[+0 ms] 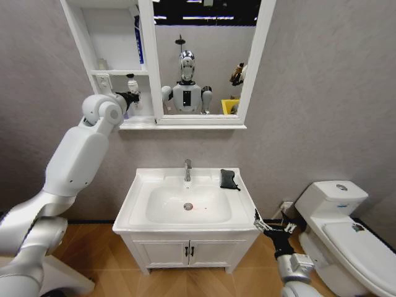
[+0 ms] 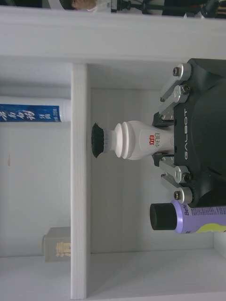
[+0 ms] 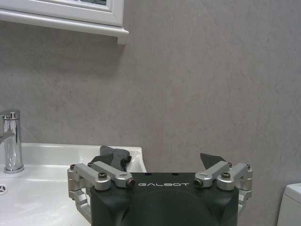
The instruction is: Move facial cleanser and shampoo from washbasin to cabinet, then wipe washbasin with towel.
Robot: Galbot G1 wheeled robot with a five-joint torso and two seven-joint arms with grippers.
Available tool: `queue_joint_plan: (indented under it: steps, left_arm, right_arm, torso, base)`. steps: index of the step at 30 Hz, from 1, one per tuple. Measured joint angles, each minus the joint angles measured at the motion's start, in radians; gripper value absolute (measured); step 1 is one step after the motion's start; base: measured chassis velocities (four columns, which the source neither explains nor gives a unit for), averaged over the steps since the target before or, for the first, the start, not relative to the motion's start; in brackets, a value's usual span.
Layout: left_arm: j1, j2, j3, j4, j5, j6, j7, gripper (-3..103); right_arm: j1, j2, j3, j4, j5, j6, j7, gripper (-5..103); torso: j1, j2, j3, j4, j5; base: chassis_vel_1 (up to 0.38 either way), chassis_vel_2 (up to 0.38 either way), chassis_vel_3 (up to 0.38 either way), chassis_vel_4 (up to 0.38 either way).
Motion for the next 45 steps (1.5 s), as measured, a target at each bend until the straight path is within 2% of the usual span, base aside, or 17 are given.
queue_joint_plan:
  steps: [2, 8, 18, 19, 22, 23, 24, 25, 27, 28, 29, 31, 32, 34, 35, 40, 45]
  left_arm:
    - [-0.007, -0.016, 0.003, 0.066, 0.059, -0.018, 0.026, 28]
    - [-0.012, -0.065, 0.001, 0.176, 0.106, -0.041, 0.047, 28]
    - [-0.013, -0.083, -0.002, 0.189, 0.119, -0.046, 0.056, 28]
    - [-0.011, -0.082, -0.003, 0.186, 0.117, -0.046, 0.057, 26]
    - [-0.007, -0.082, -0.003, 0.179, 0.114, -0.041, 0.058, 28]
    - [-0.006, -0.082, -0.006, 0.178, 0.112, -0.037, 0.058, 33]
    - [-0.006, -0.082, -0.006, 0.178, 0.112, -0.037, 0.058, 33]
    - [-0.006, -0.082, -0.008, 0.177, 0.108, -0.034, 0.058, 44]
    - [-0.007, -0.082, -0.009, 0.178, 0.107, -0.032, 0.058, 44]
    - [-0.007, -0.082, -0.01, 0.178, 0.107, -0.031, 0.058, 55]
    - [-0.007, -0.082, -0.01, 0.178, 0.107, -0.031, 0.058, 55]
    - [-0.007, -0.081, -0.011, 0.176, 0.106, -0.03, 0.058, 66]
    - [-0.007, -0.081, -0.011, 0.176, 0.106, -0.03, 0.058, 66]
    - [-0.005, -0.078, -0.011, 0.17, 0.106, -0.031, 0.058, 77]
    - [-0.005, -0.078, -0.011, 0.17, 0.106, -0.031, 0.058, 77]
    - [0.015, -0.057, -0.022, 0.114, 0.1, -0.035, 0.05, 97]
    - [0.043, -0.031, -0.038, 0.029, 0.095, -0.036, 0.032, 100]
  right_arm:
    - [-0.001, -0.001, 0.005, 0.0, 0.004, 0.001, 0.0, 100]
    - [-0.007, -0.005, 0.01, -0.015, 0.007, 0.014, 0.0, 100]
    - [-0.008, -0.006, 0.013, -0.017, 0.005, 0.017, 0.001, 100]
    - [-0.008, -0.008, 0.013, -0.018, 0.005, 0.017, 0.001, 100]
    - [-0.008, -0.01, 0.013, -0.019, 0.005, 0.017, 0.001, 100]
    - [-0.008, -0.011, 0.013, -0.019, 0.005, 0.017, 0.001, 100]
    - [-0.008, -0.011, 0.013, -0.019, 0.005, 0.017, 0.001, 100]
    - [-0.007, -0.011, 0.013, -0.018, 0.003, 0.016, 0.001, 100]
    - [-0.005, -0.011, 0.012, -0.018, 0.002, 0.015, 0.001, 100]
    - [-0.004, -0.011, 0.011, -0.017, 0.0, 0.014, 0.001, 100]
    - [-0.004, -0.011, 0.011, -0.017, 0.0, 0.014, 0.001, 100]
    - [-0.002, -0.011, 0.009, -0.016, -0.003, 0.013, 0.001, 100]
    - [-0.002, -0.011, 0.009, -0.016, -0.003, 0.013, 0.001, 100]
    - [-0.002, -0.011, 0.008, -0.015, -0.006, 0.012, 0.001, 100]
    - [-0.002, -0.011, 0.008, -0.015, -0.006, 0.012, 0.001, 100]
    - [-0.001, -0.011, 0.007, -0.011, -0.007, 0.011, 0.001, 100]
    - [-0.002, -0.01, 0.007, -0.01, -0.007, 0.01, 0.001, 100]
  torso:
    - [0.0, 0.0, 0.0, 0.0001, 0.0]
    - [0.0, 0.0, 0.0, 0.0, 0.0]
    - [0.0, 0.0, 0.0, 0.0002, -0.0001]
    - [0.0, 0.0, 0.0, 0.0002, 0.0]
    - [0.0, 0.0, 0.0, 0.0001, -0.0001]
    - [0.0, 0.0, 0.0, 0.0001, 0.0]
    - [0.0, 0.0, 0.0, 0.0001, 0.0]
    - [0.0, 0.0, 0.0, 0.0001, 0.0]
    - [0.0, 0.0, 0.0, 0.0001, -0.0001]
    - [0.0, 0.0, 0.0, 0.0001, -0.0001]
    - [0.0, 0.0, 0.0, 0.0001, -0.0001]
    - [0.0, 0.0, 0.0, 0.0001, -0.0002]
    - [0.0, 0.0, 0.0, 0.0001, -0.0002]
    - [0.0, 0.0, 0.0, 0.0, -0.0001]
    - [0.0, 0.0, 0.0, 0.0, -0.0001]
    - [0.0, 0.0, 0.0, 0.0001, -0.0002]
    - [0.0, 0.0, 0.0, 0.0001, -0.0001]
  base:
    - [0.0, 0.0, 0.0, 0.0]
    - [0.0, 0.0, 0.0, 0.0]
    - [0.0, 0.0, 0.0, 0.0]
    - [0.0, 0.0, 0.0, 0.0]
    - [0.0, 0.0, 0.0, 0.0]
    - [0.0, 0.0, 0.0, 0.0]
    - [0.0, 0.0, 0.0, 0.0]
    - [0.0, 0.0, 0.0, 0.0]
    - [0.0, 0.0, 0.0, 0.0]
    - [0.0, 0.0, 0.0, 0.0]
    - [0.0, 0.0, 0.0, 0.0]
    - [0.0, 0.0, 0.0, 0.0]
    - [0.0, 0.0, 0.0, 0.0]
    - [0.0, 0.0, 0.0, 0.0]
    - [0.0, 0.0, 0.0, 0.0]
    - [0.0, 0.0, 0.0, 0.0]
    - [0.0, 0.0, 0.0, 0.0]
